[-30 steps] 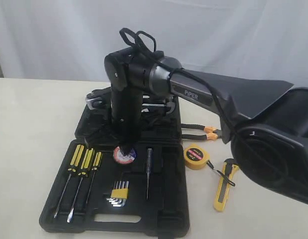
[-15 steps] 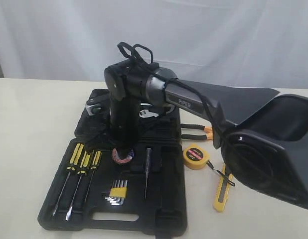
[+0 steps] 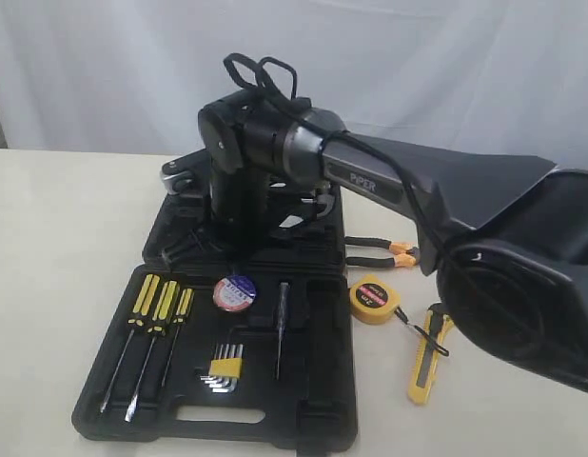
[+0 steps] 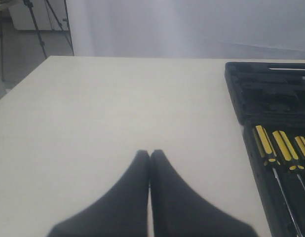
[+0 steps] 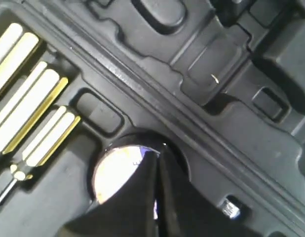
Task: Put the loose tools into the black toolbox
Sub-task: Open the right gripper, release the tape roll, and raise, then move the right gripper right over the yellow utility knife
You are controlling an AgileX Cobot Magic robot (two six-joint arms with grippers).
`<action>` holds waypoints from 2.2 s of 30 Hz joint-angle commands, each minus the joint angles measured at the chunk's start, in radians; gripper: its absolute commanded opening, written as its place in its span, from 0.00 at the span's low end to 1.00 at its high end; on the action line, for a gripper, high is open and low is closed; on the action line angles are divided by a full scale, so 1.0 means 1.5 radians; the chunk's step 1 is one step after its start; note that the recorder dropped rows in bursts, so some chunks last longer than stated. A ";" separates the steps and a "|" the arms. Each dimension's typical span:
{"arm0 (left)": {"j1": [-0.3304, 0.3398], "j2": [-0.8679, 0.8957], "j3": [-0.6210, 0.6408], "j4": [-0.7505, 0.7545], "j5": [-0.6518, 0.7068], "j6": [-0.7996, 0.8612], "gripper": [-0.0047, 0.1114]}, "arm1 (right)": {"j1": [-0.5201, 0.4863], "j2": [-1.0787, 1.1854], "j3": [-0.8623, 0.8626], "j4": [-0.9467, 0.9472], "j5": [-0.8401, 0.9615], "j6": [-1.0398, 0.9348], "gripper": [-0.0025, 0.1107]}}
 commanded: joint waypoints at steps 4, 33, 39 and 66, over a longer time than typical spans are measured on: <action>-0.003 -0.001 0.002 -0.006 -0.007 -0.001 0.04 | -0.003 0.043 -0.004 0.032 0.002 0.004 0.02; -0.003 -0.001 0.002 -0.006 -0.007 -0.001 0.04 | -0.003 -0.294 0.128 0.002 0.080 -0.060 0.02; -0.003 -0.001 0.002 -0.006 -0.007 -0.001 0.04 | -0.028 -0.463 0.339 -0.060 0.080 -0.040 0.02; -0.003 -0.001 0.002 -0.006 -0.007 -0.001 0.04 | -0.151 -0.468 0.718 -0.215 -0.205 0.378 0.02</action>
